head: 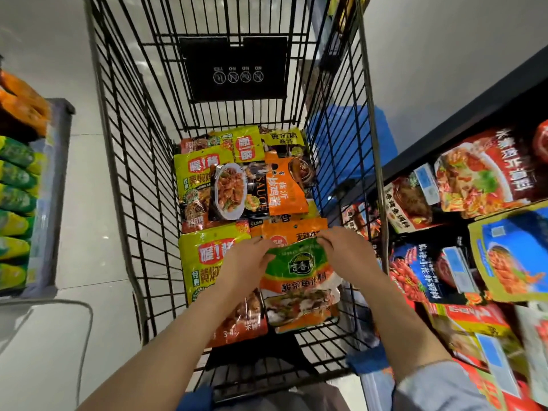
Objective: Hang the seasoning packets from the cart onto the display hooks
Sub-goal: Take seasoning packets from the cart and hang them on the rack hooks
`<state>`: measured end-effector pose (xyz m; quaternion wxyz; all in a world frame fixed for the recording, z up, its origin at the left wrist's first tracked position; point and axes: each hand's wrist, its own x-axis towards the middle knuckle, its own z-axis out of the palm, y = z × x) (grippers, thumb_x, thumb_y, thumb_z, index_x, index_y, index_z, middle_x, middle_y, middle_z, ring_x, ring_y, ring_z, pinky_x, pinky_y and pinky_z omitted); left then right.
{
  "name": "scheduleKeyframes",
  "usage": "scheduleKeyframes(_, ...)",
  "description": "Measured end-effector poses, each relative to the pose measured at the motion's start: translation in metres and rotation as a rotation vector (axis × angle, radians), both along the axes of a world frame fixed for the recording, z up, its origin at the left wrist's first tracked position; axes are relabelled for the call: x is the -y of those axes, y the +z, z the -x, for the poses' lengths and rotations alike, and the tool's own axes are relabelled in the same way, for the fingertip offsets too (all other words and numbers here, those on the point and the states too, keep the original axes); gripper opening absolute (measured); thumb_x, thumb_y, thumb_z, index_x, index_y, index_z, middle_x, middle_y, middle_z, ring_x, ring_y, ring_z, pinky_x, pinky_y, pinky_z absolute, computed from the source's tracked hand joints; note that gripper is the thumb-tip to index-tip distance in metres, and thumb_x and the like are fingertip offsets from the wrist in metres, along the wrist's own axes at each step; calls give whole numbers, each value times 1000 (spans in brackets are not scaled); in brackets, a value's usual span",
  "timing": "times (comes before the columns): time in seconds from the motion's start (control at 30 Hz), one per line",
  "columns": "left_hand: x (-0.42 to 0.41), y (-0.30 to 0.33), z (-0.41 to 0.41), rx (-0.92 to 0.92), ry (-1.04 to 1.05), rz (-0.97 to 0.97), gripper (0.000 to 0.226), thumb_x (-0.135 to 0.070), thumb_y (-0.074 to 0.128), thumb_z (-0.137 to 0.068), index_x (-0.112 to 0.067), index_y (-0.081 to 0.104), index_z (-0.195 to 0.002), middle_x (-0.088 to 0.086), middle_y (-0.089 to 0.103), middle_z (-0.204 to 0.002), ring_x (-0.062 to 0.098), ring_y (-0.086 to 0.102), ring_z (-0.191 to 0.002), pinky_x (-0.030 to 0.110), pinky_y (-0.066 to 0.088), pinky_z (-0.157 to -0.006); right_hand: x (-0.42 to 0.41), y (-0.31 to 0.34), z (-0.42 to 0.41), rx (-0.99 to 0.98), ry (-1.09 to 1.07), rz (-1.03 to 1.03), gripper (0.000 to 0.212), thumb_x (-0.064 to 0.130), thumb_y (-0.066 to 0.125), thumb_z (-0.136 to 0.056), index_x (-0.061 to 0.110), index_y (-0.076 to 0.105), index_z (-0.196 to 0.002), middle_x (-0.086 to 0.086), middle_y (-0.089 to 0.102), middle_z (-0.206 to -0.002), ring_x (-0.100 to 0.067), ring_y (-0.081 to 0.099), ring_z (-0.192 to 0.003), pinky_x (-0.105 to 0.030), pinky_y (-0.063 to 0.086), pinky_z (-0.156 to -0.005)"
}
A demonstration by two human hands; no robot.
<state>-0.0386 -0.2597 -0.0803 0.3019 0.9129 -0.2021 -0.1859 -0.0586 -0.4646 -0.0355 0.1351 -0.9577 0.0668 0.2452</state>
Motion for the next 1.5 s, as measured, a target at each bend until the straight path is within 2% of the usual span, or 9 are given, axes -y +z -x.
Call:
scheduleKeyframes(0.1,-3,-4,-6,-32,5,22,27,-18,56,-95,-11,64,-120,5,68,-108,26,62,-96,30,46,-77,-2,1,-15,63,97,-23,26,22,46,-97,23,62,-117,2,64,-113,-23,57,-105,-38,47,-84)
scheduleKeyframes(0.27,-15,-8,-9,-93,93,68,21,-19,62,-92,-14,69,-111,0,70,-101,14,63,-85,18,39,-67,-12,-7,-34,12,165,-138,16,15,52,-93,11,67,-95,-6,66,-93,-26,58,-89,-38,44,-72)
scheduleKeyframes(0.33,-29,-11,-20,-131,307,149,15,-19,62,-92,-18,70,-105,-4,69,-93,4,61,-77,18,42,-67,-13,-15,-37,26,155,-159,16,13,52,-93,13,68,-95,-5,66,-93,-25,58,-88,-36,42,-69)
scheduleKeyframes(0.47,-63,-43,-59,-131,750,25,25,-16,49,-98,-15,63,-119,9,65,-115,28,60,-104,29,42,-77,-12,-34,-41,48,170,-179,21,15,56,-91,23,70,-104,-3,68,-100,-26,60,-94,-34,44,-73)
scheduleKeyframes(0.7,-66,-115,-84,-412,321,-511,71,-19,54,-90,-14,18,-151,16,40,-143,34,42,-129,46,41,-99,-5,-56,-49,85,121,-204,28,15,59,-89,31,70,-109,6,71,-104,-20,62,-97,-37,46,-88)
scheduleKeyframes(0.87,-68,-126,-79,-393,250,-627,74,-28,48,-95,-17,3,-153,17,36,-145,33,40,-130,45,33,-106,1,-62,-54,77,116,-236,26,12,62,-87,25,72,-107,1,72,-100,-24,63,-91,-39,49,-83)
scheduleKeyframes(1.03,-64,-112,-84,-283,268,-671,76,-18,59,-87,-17,17,-150,13,55,-127,32,56,-113,40,45,-89,4,-65,-55,59,127,-244,26,13,60,-88,25,71,-108,2,71,-104,-23,62,-97,-37,45,-86)
scheduleKeyframes(1.3,-65,-83,-42,-173,376,-498,25,-20,48,-95,-16,60,-117,7,61,-112,30,60,-100,35,42,-68,-1,-55,-47,66,105,-208,22,16,57,-90,25,68,-106,1,70,-99,-24,61,-92,-31,40,-72)
scheduleKeyframes(1.5,-67,-32,-11,-58,515,-344,24,-12,55,-91,-17,69,-111,5,65,-108,31,62,-96,36,46,-70,-1,-31,-20,108,103,-173,16,23,55,-94,19,68,-101,1,69,-95,-25,61,-90,-29,33,-68)
